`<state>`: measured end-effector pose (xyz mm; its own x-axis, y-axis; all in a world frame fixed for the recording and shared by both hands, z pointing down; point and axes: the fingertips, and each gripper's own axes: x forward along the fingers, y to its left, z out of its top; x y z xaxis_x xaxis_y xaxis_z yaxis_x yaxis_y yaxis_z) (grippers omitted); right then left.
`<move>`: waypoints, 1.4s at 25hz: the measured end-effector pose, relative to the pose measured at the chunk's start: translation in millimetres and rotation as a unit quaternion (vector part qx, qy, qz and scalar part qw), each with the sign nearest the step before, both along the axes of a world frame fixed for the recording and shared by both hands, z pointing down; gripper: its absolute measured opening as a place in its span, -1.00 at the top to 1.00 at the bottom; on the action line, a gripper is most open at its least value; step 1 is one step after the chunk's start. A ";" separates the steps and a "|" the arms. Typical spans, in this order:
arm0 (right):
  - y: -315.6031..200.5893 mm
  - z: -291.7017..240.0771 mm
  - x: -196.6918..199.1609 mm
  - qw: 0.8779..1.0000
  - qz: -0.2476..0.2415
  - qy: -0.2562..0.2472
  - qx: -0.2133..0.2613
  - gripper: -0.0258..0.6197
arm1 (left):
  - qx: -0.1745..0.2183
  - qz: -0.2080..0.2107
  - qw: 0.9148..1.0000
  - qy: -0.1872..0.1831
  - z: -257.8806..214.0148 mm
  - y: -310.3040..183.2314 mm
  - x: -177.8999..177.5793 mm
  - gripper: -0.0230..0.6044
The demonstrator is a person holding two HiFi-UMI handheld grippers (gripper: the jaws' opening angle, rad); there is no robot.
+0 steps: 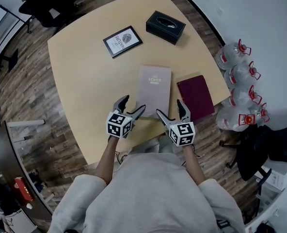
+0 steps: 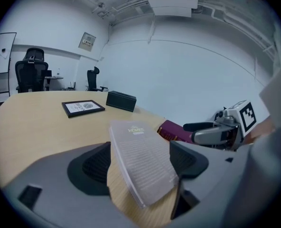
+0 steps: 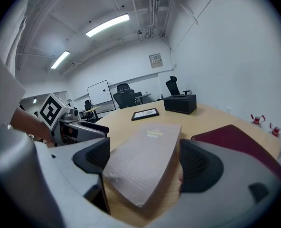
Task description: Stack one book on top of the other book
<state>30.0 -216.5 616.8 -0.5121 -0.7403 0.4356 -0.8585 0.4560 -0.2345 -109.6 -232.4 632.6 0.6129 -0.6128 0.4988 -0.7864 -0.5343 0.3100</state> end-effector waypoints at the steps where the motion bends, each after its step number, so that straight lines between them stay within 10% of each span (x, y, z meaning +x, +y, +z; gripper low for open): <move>1: -2.4 3.3 -0.8 1.000 0.000 -0.003 -0.007 -0.45 | -0.004 0.001 1.000 0.001 2.6 -0.7 0.7 -0.30; 35: -54.0 93.8 -20.4 0.987 -0.033 0.024 -0.155 -0.45 | -0.100 0.059 0.993 0.005 68.1 -4.6 33.8 -0.30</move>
